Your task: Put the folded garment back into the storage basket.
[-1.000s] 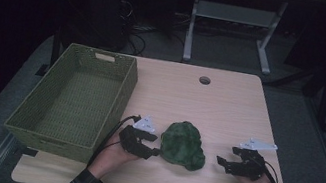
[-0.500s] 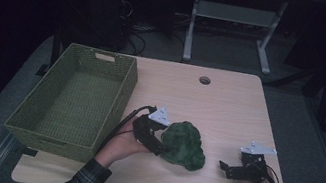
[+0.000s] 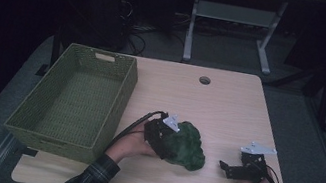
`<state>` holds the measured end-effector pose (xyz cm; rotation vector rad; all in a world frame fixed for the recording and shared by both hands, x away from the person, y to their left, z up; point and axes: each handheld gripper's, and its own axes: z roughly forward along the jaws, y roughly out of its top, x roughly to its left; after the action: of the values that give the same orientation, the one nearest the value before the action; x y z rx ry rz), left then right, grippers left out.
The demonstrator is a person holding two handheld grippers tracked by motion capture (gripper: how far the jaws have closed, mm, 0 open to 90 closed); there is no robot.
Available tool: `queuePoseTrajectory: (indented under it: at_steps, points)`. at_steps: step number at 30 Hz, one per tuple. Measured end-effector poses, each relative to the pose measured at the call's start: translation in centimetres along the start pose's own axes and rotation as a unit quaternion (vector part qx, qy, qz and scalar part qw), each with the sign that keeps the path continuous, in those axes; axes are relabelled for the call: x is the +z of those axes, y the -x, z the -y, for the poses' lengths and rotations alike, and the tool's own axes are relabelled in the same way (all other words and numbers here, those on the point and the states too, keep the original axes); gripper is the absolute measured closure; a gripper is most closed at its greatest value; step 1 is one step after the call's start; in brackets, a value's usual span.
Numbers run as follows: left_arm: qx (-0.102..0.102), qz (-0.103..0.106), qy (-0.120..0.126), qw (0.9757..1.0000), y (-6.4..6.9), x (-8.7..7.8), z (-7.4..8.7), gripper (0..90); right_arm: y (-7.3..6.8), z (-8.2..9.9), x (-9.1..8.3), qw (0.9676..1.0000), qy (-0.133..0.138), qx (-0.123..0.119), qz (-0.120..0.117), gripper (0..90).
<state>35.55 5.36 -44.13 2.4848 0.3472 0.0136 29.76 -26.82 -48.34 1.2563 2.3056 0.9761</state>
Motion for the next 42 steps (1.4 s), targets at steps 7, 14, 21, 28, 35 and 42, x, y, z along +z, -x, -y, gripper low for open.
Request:
queuePoseTrajectory:
  at_steps: [7,14,21,28,35,42]
  points:
    - [0.005,-0.005,-0.015,0.9999,0.0,1.5,0.4,12.4,0.0,0.0,0.0,1.0000,0.001,0.002,0.001,2.9]
    - [0.007,-0.013,-0.018,0.9997,0.0,1.8,0.5,14.5,0.0,0.0,0.0,1.0000,0.000,0.001,0.003,2.9]
    - [0.007,-0.010,-0.022,0.9997,0.0,1.3,0.3,40.5,0.0,0.0,0.1,1.0000,0.000,0.002,0.004,3.0]
    - [-0.008,0.009,-0.026,0.9996,-0.3,1.1,0.2,65.2,0.0,0.0,0.1,1.0000,0.001,0.004,0.004,3.0]
    - [-0.025,0.006,-0.030,0.9992,-0.2,0.6,-0.2,68.5,0.0,0.0,0.1,1.0000,0.001,0.003,0.004,3.0]
    - [-0.033,0.000,-0.013,0.9994,0.1,-1.5,-1.3,74.3,0.0,-0.1,0.1,1.0000,0.001,0.003,0.004,3.0]
